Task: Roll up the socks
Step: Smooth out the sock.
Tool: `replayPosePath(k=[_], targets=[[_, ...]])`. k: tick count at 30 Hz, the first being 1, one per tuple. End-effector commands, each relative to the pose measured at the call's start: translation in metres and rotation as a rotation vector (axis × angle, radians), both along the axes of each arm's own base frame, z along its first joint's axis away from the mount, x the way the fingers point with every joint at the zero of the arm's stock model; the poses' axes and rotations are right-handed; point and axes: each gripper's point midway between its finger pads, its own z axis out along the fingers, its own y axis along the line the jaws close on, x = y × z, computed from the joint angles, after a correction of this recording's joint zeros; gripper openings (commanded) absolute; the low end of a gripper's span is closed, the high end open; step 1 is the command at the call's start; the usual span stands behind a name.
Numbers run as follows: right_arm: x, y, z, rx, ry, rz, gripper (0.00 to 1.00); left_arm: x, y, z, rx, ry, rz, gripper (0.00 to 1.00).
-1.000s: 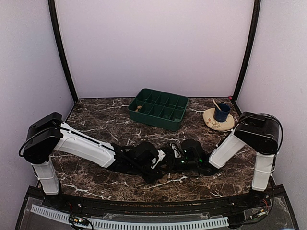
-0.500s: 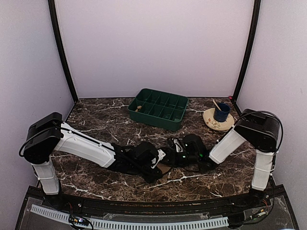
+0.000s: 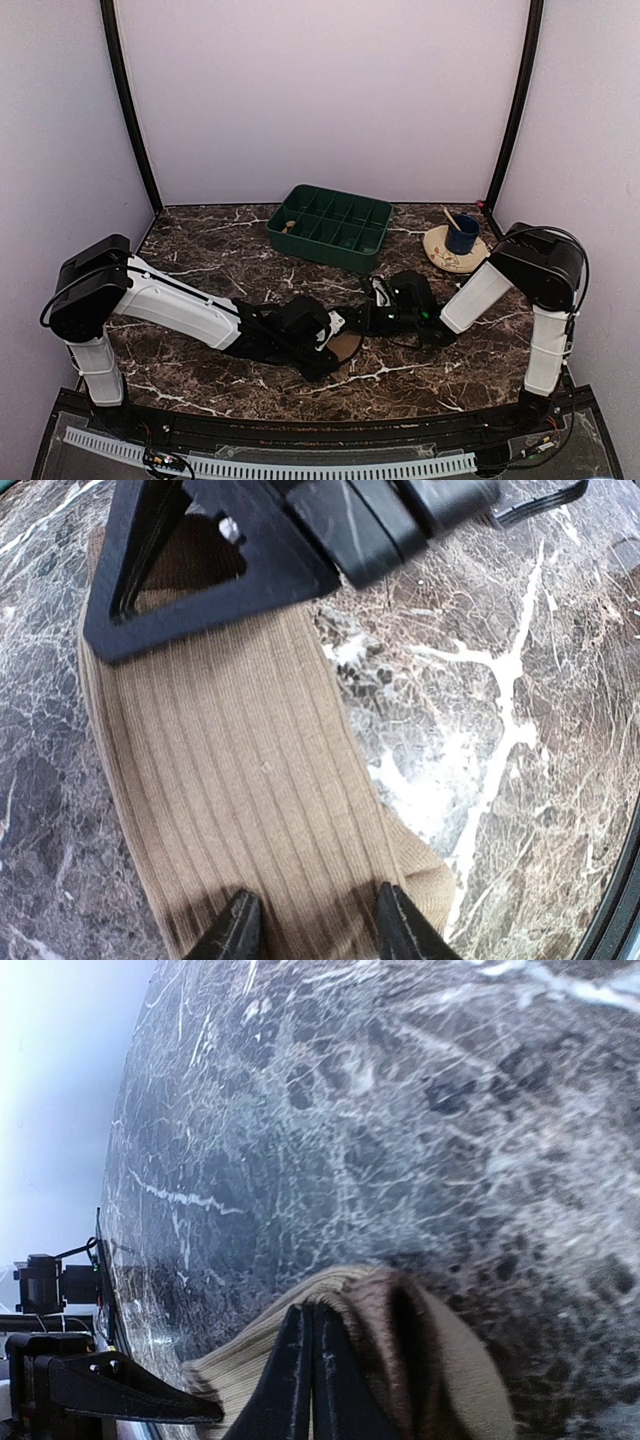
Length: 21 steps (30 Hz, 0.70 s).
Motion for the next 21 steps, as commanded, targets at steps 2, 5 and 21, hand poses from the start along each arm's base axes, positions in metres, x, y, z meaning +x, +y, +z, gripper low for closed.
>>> replayPosePath(k=[2,5,21], targets=[[0.013,-0.033,-0.033,-0.120,0.014,-0.089,0.02,-0.024,0.042,-0.048,0.181,0.117,0.007,0.42],[0.018,-0.039,-0.034,-0.131,0.003,-0.105,0.02,-0.025,0.042,-0.049,0.181,0.120,0.009,0.42],[0.038,-0.055,-0.040,-0.202,-0.039,-0.152,0.02,-0.028,0.051,-0.049,0.176,0.131,0.038,0.41]])
